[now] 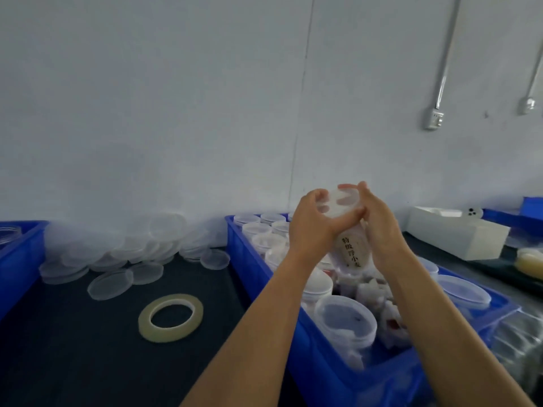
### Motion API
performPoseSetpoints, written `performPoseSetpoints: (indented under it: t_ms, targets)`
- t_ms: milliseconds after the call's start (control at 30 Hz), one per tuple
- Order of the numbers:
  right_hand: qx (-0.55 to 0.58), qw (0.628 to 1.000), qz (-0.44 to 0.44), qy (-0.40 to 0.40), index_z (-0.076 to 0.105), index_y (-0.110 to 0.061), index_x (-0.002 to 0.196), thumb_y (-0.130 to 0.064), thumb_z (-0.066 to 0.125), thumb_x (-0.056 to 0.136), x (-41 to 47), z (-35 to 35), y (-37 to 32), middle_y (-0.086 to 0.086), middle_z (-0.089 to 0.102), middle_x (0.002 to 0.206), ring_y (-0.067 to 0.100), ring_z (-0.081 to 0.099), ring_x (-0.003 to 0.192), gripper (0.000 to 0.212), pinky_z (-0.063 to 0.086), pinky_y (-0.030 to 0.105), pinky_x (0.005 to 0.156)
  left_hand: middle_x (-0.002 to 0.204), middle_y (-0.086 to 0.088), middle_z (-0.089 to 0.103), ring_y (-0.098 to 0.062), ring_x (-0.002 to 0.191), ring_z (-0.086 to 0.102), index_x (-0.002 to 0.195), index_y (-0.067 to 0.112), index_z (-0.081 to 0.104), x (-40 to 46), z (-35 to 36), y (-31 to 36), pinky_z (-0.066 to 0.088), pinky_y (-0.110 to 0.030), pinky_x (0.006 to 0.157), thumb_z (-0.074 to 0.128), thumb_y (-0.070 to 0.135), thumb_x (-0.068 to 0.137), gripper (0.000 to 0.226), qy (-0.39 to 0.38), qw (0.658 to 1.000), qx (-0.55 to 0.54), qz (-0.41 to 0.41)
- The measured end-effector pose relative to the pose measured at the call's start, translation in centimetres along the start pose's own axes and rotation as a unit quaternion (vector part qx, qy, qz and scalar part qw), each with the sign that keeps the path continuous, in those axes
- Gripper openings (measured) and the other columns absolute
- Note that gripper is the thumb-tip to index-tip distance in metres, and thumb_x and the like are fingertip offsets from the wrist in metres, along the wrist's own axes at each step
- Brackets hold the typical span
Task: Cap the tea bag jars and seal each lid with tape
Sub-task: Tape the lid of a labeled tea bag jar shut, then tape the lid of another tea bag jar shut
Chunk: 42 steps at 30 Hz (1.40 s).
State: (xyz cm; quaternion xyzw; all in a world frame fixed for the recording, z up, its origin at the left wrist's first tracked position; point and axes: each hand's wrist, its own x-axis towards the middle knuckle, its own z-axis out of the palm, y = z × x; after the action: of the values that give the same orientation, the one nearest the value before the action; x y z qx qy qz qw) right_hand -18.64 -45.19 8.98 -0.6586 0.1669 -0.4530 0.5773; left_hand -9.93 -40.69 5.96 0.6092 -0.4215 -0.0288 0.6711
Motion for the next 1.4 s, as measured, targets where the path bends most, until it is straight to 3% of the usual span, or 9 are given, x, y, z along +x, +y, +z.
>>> performPoseSetpoints:
  t_ms: [167,333,600,767,900,1000,1200,1333,1400]
  targets:
    - [-0.083,0.996,0.022,0.034,0.061,-0.013,0.116,-0.023,0.044,0.1,1.3,-3.0,2.9,0.007,0.06,0.106,0.008,0.056,0.079,0.025,0.045,0.009,0.05,0.125,0.005,0.052,-0.009,0.11,0.053,0.132,0.012,0.049,0.4,3.5,-2.5,0.044,-0.021,0.09,0.084,0.038,0.072,0.074,-0.057,0.998,0.029,-0.018]
    - [-0.116,0.983,0.139,0.037,0.061,-0.013,0.116,-0.012,0.048,0.096,2.3,-4.4,6.1,0.008,0.057,0.109,0.021,0.055,0.091,0.024,0.047,0.037,0.082,0.123,-0.011,0.047,-0.028,0.112,0.051,0.128,0.001,0.046,-0.3,4.9,-4.8,0.044,-0.034,0.09,0.083,0.032,0.074,0.072,-0.158,0.978,0.125,-0.045]
    - [-0.053,0.946,0.319,0.036,0.057,-0.01,0.128,-0.008,0.045,0.097,3.2,-5.8,9.1,0.015,0.059,0.121,0.027,0.056,0.103,0.033,0.049,0.039,0.075,0.146,-0.025,0.028,-0.04,0.132,0.027,0.147,-0.004,0.021,-1.3,6.6,-5.4,0.022,-0.043,0.111,0.065,0.041,0.09,0.085,-0.309,0.853,0.42,-0.024]
    - [-0.117,0.934,0.334,0.052,0.052,0.004,0.124,-0.008,0.049,0.097,3.5,-6.9,10.3,0.021,0.052,0.105,0.03,0.05,0.087,0.03,0.045,0.039,0.069,0.138,-0.024,0.037,-0.037,0.128,0.036,0.139,0.0,0.037,-0.9,6.9,-5.7,0.036,-0.039,0.105,0.072,0.027,0.086,0.068,-0.266,0.875,0.4,-0.066]
    - [-0.217,0.924,0.315,0.031,0.055,0.001,0.097,-0.001,0.045,0.097,3.4,-7.1,10.4,0.021,0.052,0.096,0.029,0.05,0.08,0.009,0.044,0.036,0.066,0.139,-0.024,0.037,-0.037,0.127,0.037,0.135,0.007,0.044,-1.3,6.6,-6.1,0.033,-0.044,0.106,0.067,0.031,0.089,0.056,-0.206,0.854,0.477,-0.027]
    - [-0.308,0.918,0.249,-0.012,0.048,-0.014,0.072,0.007,0.044,0.094,3.6,-6.5,10.7,0.008,0.048,0.081,0.016,0.044,0.067,0.03,0.039,0.028,0.063,0.14,-0.02,0.04,-0.036,0.13,0.037,0.135,0.013,0.046,-1.2,5.4,-6.2,0.028,-0.049,0.109,0.066,0.041,0.088,0.058,-0.214,0.841,0.497,-0.015]
    - [-0.497,0.857,0.126,-0.055,0.058,0.004,0.11,-0.007,0.046,0.095,3.5,-2.0,8.5,0.023,0.061,0.11,0.028,0.054,0.087,0.022,0.038,0.03,0.073,0.132,-0.006,0.056,-0.029,0.124,0.048,0.121,0.022,0.063,-1.7,0.1,-5.4,0.03,-0.046,0.105,0.062,0.045,0.09,0.039,-0.216,0.867,0.448,0.011]
    - [-0.481,0.869,0.054,-0.102,0.052,-0.009,0.069,-0.005,0.05,0.089,2.2,3.5,6.4,0.007,0.054,0.074,0.026,0.053,0.079,0.021,0.032,0.03,0.058,0.123,-0.003,0.063,-0.026,0.114,0.056,0.115,0.019,0.067,-2.6,-5.4,-4.7,0.041,-0.041,0.095,0.061,0.036,0.092,0.029,-0.174,0.89,0.42,0.018]
    - [-0.467,0.87,0.041,-0.155,0.06,-0.006,0.074,-0.007,0.054,0.089,1.0,6.9,5.6,0.012,0.06,0.079,0.032,0.058,0.088,0.016,0.039,0.033,0.065,0.119,-0.004,0.065,-0.024,0.109,0.058,0.112,0.018,0.068,-3.0,-9.2,-4.4,0.043,-0.038,0.087,0.061,0.034,0.092,0.026,-0.14,0.895,0.424,0.012]
